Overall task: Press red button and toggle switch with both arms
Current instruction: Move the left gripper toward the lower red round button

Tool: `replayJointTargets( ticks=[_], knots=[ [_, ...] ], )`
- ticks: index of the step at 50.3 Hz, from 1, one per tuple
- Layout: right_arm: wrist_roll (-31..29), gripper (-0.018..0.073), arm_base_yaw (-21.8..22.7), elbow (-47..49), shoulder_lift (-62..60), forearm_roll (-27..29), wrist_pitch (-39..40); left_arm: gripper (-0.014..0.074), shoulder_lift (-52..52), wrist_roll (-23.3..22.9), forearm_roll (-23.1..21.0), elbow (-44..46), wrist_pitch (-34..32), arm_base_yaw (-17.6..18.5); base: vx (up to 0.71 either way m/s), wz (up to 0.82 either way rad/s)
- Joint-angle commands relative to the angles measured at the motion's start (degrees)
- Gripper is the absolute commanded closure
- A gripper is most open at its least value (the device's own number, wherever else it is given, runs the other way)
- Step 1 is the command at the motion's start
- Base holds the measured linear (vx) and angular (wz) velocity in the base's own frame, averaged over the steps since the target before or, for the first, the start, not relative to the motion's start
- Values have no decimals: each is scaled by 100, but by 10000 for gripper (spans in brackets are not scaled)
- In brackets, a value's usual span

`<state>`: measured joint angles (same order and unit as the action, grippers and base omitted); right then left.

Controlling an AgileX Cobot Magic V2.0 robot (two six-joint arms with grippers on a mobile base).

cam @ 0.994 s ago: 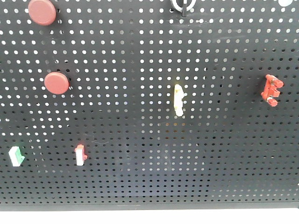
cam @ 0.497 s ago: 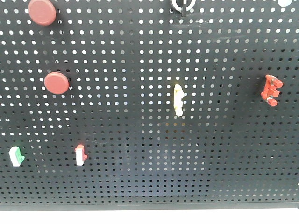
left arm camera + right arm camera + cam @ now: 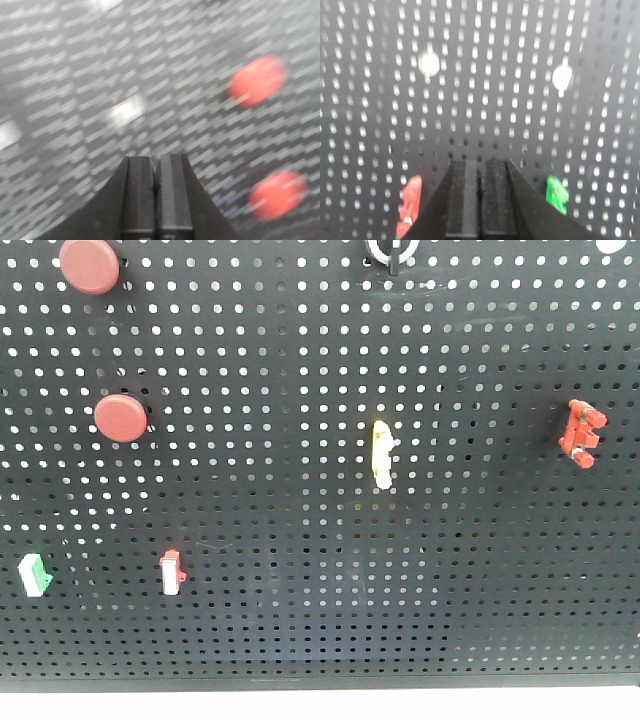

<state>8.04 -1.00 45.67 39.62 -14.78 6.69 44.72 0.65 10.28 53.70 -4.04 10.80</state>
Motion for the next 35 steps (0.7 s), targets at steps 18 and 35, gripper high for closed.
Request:
replayJointTargets(
  ticks=[18,35],
  knots=[
    [-13,563,2,192,25,7,478,594,1664,-2,-52,1893,-334,1042,0,0],
    [-13,563,2,192,25,7,478,594,2140,-8,-52,2334,-362,1043,0,0]
  ],
)
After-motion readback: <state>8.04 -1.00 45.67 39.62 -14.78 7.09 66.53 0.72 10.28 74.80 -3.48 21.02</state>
